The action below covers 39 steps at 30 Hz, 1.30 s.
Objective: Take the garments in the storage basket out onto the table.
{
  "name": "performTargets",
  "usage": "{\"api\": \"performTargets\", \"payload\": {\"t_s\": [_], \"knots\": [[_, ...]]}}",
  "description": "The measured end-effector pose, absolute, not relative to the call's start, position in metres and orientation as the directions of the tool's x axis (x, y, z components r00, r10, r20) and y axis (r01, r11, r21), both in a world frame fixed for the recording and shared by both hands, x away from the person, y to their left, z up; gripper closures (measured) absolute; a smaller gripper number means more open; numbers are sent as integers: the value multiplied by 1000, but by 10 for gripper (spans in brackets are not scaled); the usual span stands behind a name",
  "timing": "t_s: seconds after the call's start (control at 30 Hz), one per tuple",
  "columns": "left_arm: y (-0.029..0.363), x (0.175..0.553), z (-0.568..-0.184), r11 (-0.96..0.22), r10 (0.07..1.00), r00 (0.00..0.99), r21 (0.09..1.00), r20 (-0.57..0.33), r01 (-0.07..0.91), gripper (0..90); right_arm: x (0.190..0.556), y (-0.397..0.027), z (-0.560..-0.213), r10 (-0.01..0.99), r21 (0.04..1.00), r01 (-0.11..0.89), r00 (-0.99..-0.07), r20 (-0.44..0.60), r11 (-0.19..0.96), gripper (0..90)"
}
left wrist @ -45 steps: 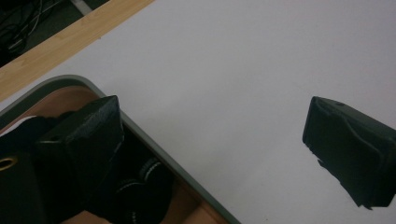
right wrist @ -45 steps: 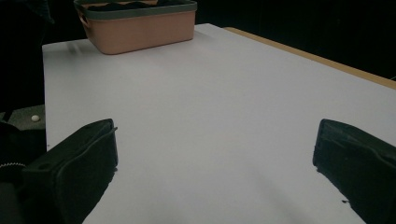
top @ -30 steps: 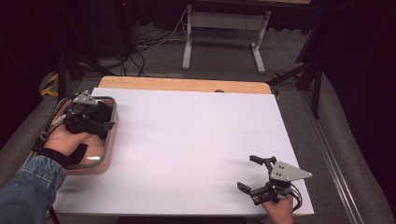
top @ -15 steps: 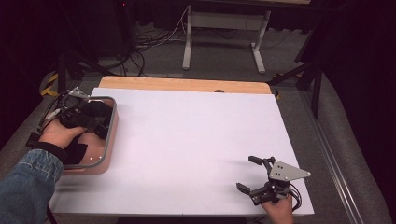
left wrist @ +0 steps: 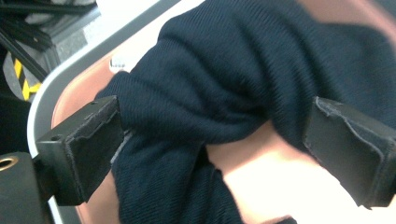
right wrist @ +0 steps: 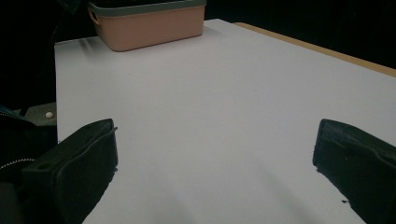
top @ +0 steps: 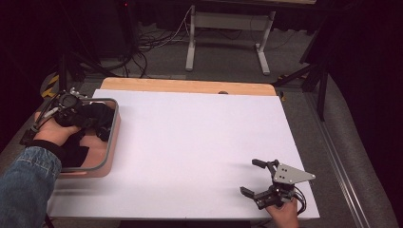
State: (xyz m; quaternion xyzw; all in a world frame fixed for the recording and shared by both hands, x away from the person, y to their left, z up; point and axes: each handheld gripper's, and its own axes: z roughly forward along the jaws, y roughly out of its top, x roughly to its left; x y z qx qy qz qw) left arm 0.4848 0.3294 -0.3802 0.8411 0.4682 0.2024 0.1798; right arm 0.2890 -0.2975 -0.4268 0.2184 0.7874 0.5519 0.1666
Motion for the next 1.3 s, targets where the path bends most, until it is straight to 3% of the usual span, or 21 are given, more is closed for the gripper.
{"api": "performTargets", "payload": {"t_s": [0.77,1.3], "knots": [[350,495,-406,-508,861,468,318,198,800,103,290,-297,-428,518,940,167,-855,-12,297,7],[350,500,-413,-487,872,456,226,178,844,226,290,-296,-428,512,941,164,-859,-11,296,7]]}}
